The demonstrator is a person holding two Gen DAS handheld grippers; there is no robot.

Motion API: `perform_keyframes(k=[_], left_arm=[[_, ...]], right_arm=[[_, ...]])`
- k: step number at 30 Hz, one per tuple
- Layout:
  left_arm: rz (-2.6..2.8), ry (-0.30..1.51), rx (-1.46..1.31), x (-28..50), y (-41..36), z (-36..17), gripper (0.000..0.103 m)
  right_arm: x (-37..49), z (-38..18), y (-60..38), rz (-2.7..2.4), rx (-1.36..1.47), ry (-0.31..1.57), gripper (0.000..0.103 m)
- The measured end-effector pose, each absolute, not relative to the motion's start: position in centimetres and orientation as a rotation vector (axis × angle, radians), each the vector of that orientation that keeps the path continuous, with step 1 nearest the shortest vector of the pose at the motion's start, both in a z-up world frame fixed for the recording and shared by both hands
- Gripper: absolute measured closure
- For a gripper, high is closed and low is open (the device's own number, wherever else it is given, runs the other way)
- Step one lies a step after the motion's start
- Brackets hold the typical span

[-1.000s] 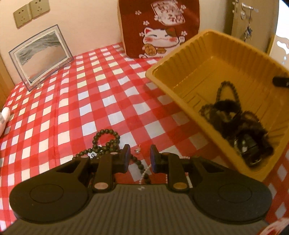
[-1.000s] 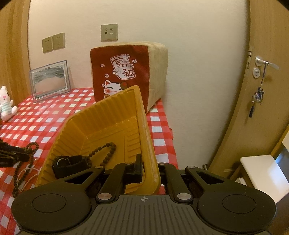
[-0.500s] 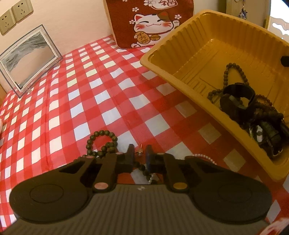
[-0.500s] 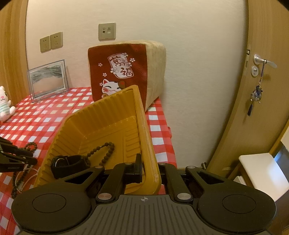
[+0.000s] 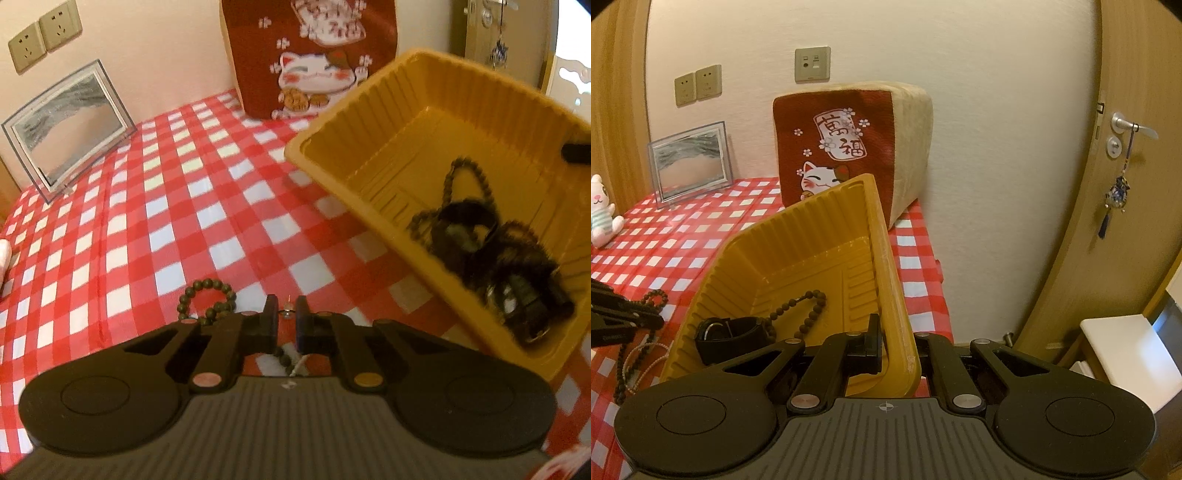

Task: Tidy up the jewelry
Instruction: 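Carry the bead bracelet over the orange tray and open the left tool, then move the open left tool back to the pearl bracelet on the cloth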

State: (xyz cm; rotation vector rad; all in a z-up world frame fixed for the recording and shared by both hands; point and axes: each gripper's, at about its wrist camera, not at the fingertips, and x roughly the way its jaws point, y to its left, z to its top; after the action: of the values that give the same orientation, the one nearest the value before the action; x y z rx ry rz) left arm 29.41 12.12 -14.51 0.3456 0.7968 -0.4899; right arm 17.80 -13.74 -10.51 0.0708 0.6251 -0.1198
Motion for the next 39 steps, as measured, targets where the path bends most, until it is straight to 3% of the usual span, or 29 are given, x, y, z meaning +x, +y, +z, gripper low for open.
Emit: perform_keyframes(k=[11,27,29,31,39], left_arm=[[-0.557,0.714,0.210,29.1,9.5,-10.0,0.095],[-0.597,0.814,0.106,31.2,5.6,-11.7,0.095],[-0.591,0.819,0.086,31.3,5.6,-11.7,0.093],[-0.588,0.816,0.069,31.2,5.8,-11.4,0.082],[-0.558,0.782,0.022,30.0,8.2,-9.7,0.082]], right_arm=[[17.7,-10.4,-13.6,-0.115,0.068,0.621,0.098],[17.9,-10.5,-13.8,-0.117,0.073,0.624,0.098],[17.9,-10.5,-13.7,-0.117,0.072,0.624,0.098],[17.9,-10.5,-13.7,-0.117,0.073,0.624,0.098],[17.9,-10.5,-13.7,-0.117,0.073,0.623,0.098]])
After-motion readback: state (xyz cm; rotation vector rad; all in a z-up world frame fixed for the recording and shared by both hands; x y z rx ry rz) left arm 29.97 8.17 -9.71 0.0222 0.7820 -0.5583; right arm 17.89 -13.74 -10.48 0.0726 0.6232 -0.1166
